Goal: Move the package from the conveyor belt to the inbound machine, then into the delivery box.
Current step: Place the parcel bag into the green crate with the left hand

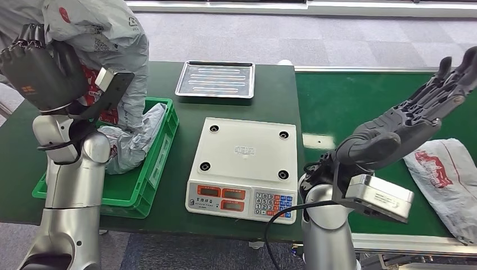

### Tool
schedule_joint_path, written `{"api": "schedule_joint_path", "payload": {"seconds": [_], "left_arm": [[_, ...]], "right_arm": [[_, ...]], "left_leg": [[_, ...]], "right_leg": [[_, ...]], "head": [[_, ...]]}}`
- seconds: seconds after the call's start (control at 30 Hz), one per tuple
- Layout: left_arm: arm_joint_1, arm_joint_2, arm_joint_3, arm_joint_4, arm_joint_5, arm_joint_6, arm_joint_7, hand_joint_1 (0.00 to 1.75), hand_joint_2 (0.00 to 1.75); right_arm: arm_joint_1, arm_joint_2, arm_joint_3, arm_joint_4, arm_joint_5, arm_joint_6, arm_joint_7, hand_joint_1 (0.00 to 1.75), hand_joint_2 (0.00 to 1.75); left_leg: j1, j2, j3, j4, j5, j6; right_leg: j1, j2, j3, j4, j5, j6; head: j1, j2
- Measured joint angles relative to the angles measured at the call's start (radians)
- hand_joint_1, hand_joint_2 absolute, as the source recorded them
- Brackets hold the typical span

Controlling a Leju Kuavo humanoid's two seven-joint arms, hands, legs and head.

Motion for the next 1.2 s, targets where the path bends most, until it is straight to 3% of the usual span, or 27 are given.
{"api": "schedule_joint_path", "payload": {"seconds": [0.13, 0.3, 0.43, 0.47, 0.57, 0.6, 0.7, 0.83, 0.97, 1.2], "left_arm": [[0.004, -0.006, 0.010, -0.012, -0.007, 0.000, -0.023, 1.75, 1.75], [0.012, -0.046, 0.090, -0.067, 0.004, 0.000, -0.091, 1.75, 1.75], [0.012, -0.048, 0.139, -0.072, -0.095, -0.011, -0.023, 1.75, 1.75], [0.012, -0.038, 0.139, -0.051, -0.145, -0.027, 0.029, 1.31, 1.75], [0.020, 0.014, 0.062, 0.081, -0.213, -0.089, 0.258, 0.00, 0.44], [0.026, 0.028, 0.020, 0.138, -0.213, -0.108, 0.310, 0.00, 0.00], [0.053, 0.042, -0.126, 0.351, -0.214, -0.151, 0.383, 0.00, 0.00], [0.097, 0.034, -0.275, 0.602, -0.214, -0.083, 0.451, 0.00, 0.00], [0.075, 0.037, -0.315, 0.696, -0.214, -0.101, 0.439, 0.00, 0.00], [0.053, 0.045, -0.331, 0.746, -0.214, -0.102, 0.431, 0.00, 0.00]], "right_arm": [[0.000, 0.000, -0.001, 0.000, 0.002, 0.000, 0.000, 0.00, 0.00], [0.001, 0.000, -0.003, 0.000, 0.003, 0.000, -0.005, 0.00, 0.00], [0.001, 0.000, -0.004, 0.000, 0.000, 0.000, 0.009, 0.00, 0.00], [0.000, 0.000, -0.004, 0.000, 0.001, 0.000, 0.018, 0.00, 0.00], [0.000, 0.000, -0.004, 0.000, 0.001, 0.000, 0.041, 0.00, 0.00], [-0.001, -0.001, -0.004, 0.000, -0.002, 0.000, 0.047, 0.00, 0.00], [-0.003, -0.005, -0.004, 0.000, -0.027, 0.000, 0.056, 0.00, 0.00], [-0.004, -0.009, -0.004, 0.000, -0.050, 0.000, 0.051, 0.00, 0.00], [-0.004, -0.012, -0.004, 0.000, -0.051, 0.000, 0.051, 0.00, 0.00], [-0.004, -0.014, -0.004, 0.000, -0.051, 0.000, 0.051, 0.00, 0.00]], "left_leg": [[0.000, 0.000, 0.000, 0.000, 0.000, 0.000], [0.000, 0.000, 0.000, 0.000, 0.000, 0.000], [0.000, 0.000, 0.000, 0.000, 0.000, 0.000], [0.000, 0.000, 0.000, 0.000, 0.000, 0.000], [0.000, 0.000, 0.001, 0.000, 0.000, 0.000], [0.000, 0.000, 0.001, 0.000, 0.000, 0.000], [-0.001, -0.001, 0.003, 0.000, 0.000, 0.000], [-0.002, 0.006, 0.000, 0.000, 0.000, 0.000], [-0.003, 0.005, -0.001, 0.000, -0.001, 0.001], [-0.002, 0.005, 0.000, 0.000, -0.001, 0.001]], "right_leg": [[0.000, 0.000, 0.000, 0.000, 0.000, 0.000], [0.000, 0.000, 0.000, 0.000, 0.000, 0.000], [0.000, 0.000, -0.001, 0.000, 0.000, 0.000], [0.000, 0.000, 0.000, 0.000, 0.000, 0.000], [0.000, -0.001, 0.000, 0.000, -0.001, -0.001], [0.000, -0.001, 0.000, 0.000, -0.001, -0.001], [-0.002, -0.001, 0.002, 0.000, -0.001, 0.000], [-0.003, 0.005, -0.002, 0.000, 0.002, 0.001], [-0.003, 0.004, -0.003, 0.000, 0.002, 0.001], [-0.003, 0.003, -0.003, 0.000, 0.001, 0.000]], "head": [[0.000, 0.000], [0.000, 0.000], [0.000, 0.000], [0.000, 0.000], [0.000, 0.000], [0.000, 0.000], [0.000, 0.000], [0.000, 0.000], [0.000, 0.000], [0.000, 0.000]]}}
